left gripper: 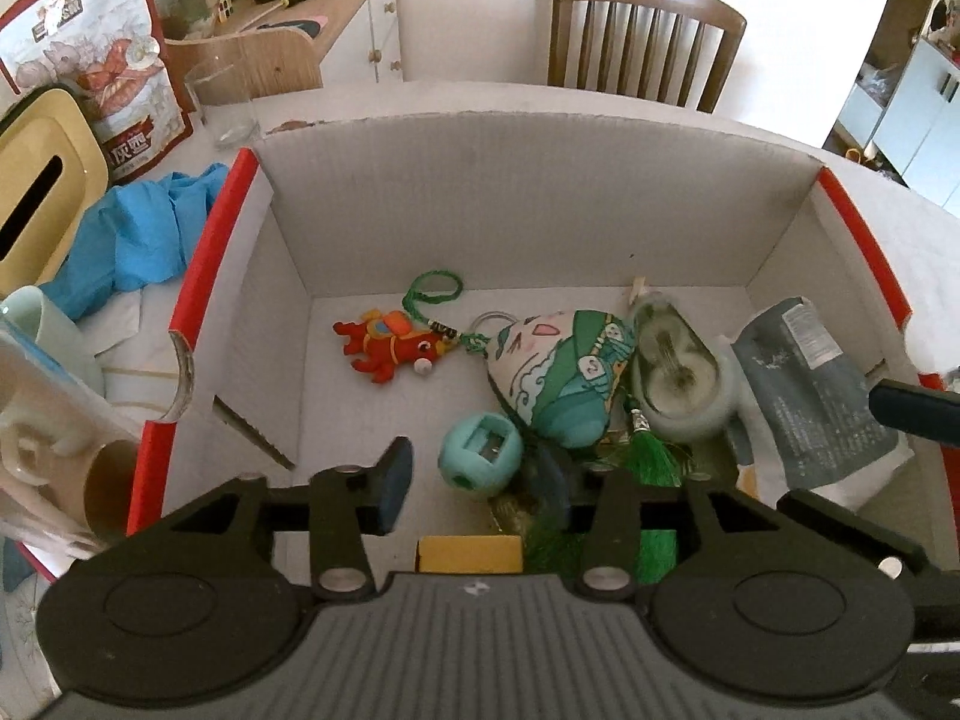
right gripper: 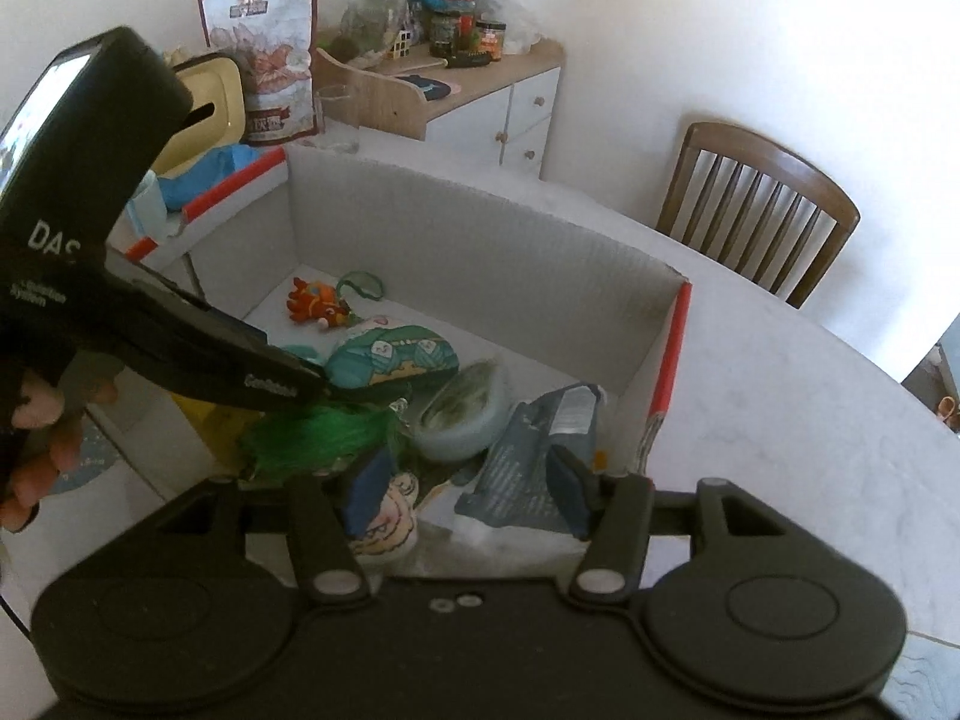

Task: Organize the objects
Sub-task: 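Lower and open both tools to release the case and sharpener into the box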

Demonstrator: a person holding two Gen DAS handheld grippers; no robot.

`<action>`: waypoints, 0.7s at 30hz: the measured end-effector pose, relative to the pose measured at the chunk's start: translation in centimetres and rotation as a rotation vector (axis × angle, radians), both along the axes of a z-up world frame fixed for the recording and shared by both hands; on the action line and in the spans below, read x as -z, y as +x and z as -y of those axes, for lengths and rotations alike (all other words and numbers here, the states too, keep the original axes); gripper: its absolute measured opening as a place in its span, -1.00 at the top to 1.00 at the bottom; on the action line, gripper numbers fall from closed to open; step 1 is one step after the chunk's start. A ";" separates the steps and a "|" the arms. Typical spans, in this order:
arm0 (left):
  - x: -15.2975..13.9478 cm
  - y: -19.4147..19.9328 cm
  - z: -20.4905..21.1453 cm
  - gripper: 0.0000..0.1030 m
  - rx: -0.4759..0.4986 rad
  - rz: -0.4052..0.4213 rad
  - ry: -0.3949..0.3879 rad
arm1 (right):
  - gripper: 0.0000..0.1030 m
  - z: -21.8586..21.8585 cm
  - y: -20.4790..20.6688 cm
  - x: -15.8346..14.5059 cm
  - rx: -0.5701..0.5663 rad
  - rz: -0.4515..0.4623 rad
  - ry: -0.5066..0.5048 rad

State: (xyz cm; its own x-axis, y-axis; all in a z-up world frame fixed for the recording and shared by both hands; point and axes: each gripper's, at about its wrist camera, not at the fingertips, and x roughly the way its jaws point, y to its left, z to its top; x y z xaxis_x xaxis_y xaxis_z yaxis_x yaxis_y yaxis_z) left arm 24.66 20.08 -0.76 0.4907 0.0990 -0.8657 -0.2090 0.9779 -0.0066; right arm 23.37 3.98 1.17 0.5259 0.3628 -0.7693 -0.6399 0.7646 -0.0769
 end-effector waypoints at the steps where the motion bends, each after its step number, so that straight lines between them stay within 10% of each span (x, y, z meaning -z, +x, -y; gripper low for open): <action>1: -0.1 -0.1 0.1 -0.07 -0.001 0.005 0.002 | -0.13 0.1 0.0 -0.1 0.002 0.000 0.006; 21: -6.4 -4.7 4.2 -0.41 0.058 0.175 0.029 | -0.42 4.7 -1.4 -4.5 0.052 -0.002 0.173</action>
State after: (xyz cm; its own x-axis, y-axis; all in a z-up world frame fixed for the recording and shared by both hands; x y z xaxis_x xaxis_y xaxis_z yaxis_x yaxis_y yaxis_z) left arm 19.92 15.83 5.66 0.6394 0.0898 -0.7636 -0.1501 0.9886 -0.0094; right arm 21.95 -0.73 5.64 0.5457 0.4621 -0.6990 -0.5993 0.7983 0.0599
